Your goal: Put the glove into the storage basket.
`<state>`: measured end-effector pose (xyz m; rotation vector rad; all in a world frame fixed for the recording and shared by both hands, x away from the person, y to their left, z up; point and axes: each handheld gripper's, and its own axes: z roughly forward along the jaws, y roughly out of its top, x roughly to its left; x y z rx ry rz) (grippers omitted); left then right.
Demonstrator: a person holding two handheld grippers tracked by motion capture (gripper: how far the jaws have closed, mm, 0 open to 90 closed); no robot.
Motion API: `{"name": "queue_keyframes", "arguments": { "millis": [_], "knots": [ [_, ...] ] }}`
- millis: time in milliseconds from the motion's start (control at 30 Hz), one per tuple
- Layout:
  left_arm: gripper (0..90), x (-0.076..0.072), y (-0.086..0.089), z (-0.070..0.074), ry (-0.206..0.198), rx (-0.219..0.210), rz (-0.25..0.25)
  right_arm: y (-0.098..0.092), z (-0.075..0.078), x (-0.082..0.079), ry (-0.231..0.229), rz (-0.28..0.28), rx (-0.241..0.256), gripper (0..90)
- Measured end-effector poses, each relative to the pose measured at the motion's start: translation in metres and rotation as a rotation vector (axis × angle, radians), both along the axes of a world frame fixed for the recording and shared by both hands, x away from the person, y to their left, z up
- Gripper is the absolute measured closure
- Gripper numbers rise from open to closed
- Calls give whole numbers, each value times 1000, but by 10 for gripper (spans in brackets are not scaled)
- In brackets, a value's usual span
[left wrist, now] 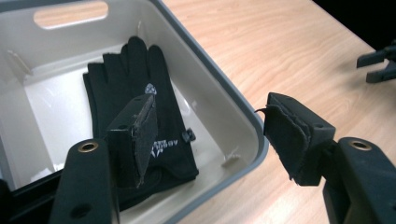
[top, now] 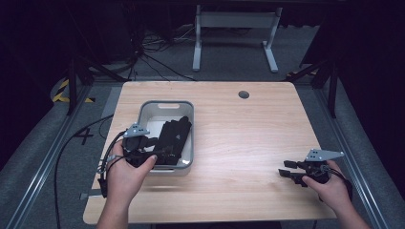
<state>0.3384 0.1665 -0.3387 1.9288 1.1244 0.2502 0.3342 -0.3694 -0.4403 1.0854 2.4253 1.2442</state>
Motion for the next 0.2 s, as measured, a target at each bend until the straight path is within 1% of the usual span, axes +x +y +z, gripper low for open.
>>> {"name": "queue_keyframes", "arguments": {
  "millis": [33,100,200],
  "knots": [
    [355,-1,1,0,-6,-5,4,0,0,0,-1,0,0,524],
    [346,-1,2,0,-6,2,1,1,0,-1,-3,1,-1,524],
    [344,-2,2,0,-7,2,0,2,0,-1,-6,6,4,523]
  ]
}}
